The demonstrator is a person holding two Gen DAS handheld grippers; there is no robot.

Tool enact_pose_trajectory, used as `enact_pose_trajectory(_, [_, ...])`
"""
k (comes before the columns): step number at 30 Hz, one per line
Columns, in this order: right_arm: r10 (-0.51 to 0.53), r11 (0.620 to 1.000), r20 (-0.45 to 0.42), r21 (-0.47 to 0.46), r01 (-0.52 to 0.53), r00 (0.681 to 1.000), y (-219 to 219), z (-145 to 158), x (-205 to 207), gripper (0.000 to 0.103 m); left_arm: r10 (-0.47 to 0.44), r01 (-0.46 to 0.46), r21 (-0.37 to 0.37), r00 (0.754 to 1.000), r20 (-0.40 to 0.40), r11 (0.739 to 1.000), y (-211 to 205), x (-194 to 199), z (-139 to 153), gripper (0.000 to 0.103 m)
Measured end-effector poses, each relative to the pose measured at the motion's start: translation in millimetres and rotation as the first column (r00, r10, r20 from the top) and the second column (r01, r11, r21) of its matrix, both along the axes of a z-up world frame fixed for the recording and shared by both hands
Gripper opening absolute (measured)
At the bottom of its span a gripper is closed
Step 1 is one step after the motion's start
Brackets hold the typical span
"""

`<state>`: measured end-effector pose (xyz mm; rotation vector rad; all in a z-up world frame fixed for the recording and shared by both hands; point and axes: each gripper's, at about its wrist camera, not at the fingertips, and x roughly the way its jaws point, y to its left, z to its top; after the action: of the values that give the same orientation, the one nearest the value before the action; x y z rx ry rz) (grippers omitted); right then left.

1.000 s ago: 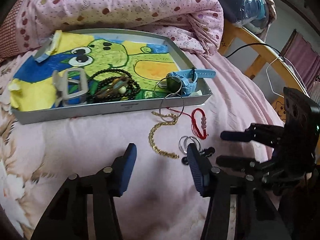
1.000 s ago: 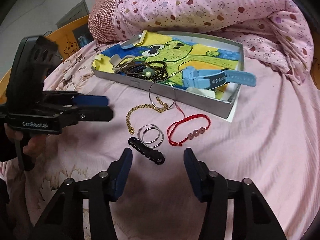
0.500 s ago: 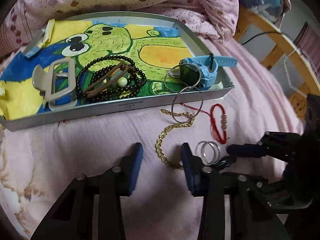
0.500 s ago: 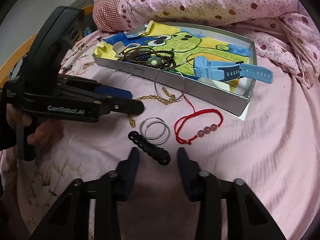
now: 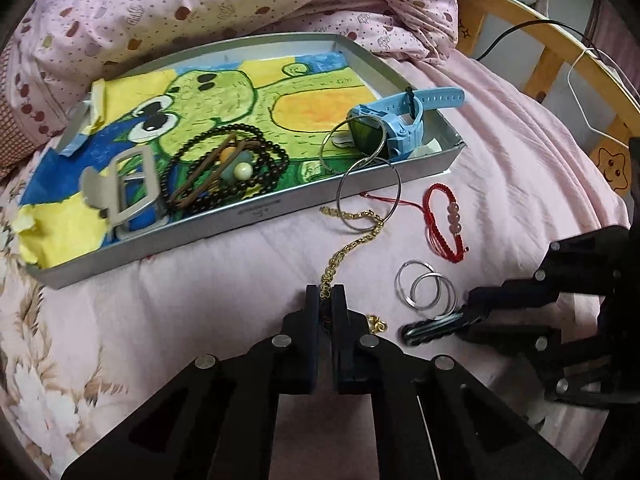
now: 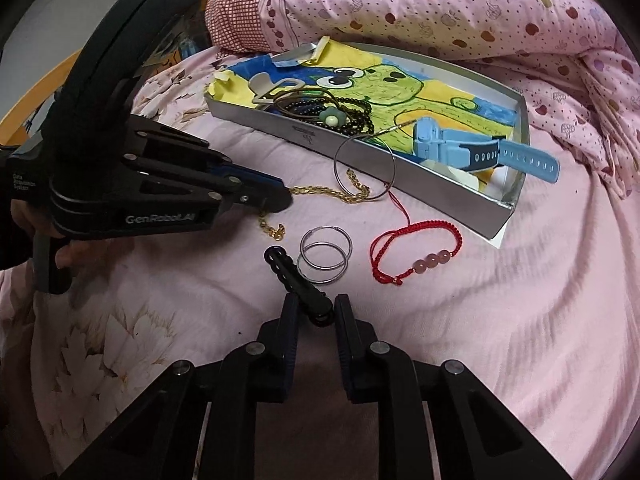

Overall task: Organize jewelry
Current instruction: 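Carry the gold chain and black bead clip over the tray with both tools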

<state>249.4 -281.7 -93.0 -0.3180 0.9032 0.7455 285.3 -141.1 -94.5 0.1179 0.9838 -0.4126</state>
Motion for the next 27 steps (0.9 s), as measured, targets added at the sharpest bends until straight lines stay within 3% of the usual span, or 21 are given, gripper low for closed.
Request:
enact_pose_trajectory(15, [-0.055, 0.997, 0.191, 0.064, 0.044, 0.980, -11, 38, -11, 0.017, 0.076, -0.069, -0.045, 0.977, 0.197, 0.997, 15, -25, 62, 0.003])
enact_pose_trajectory(20, [-0.101, 0.989, 0.251, 0.131, 0.069, 0.963, -14, 52, -6, 0.017, 0.071, -0.061, -0.049, 0.968, 0.240, 0.997, 11, -15, 81, 0.003])
enact_pose_trajectory(27, [-0.213, 0.959, 0.258, 0.239, 0.152, 0.942, -28, 62, 15, 0.017, 0.082, -0.057, -0.092, 0.953, 0.292, 0.994, 11, 3, 102, 0.003])
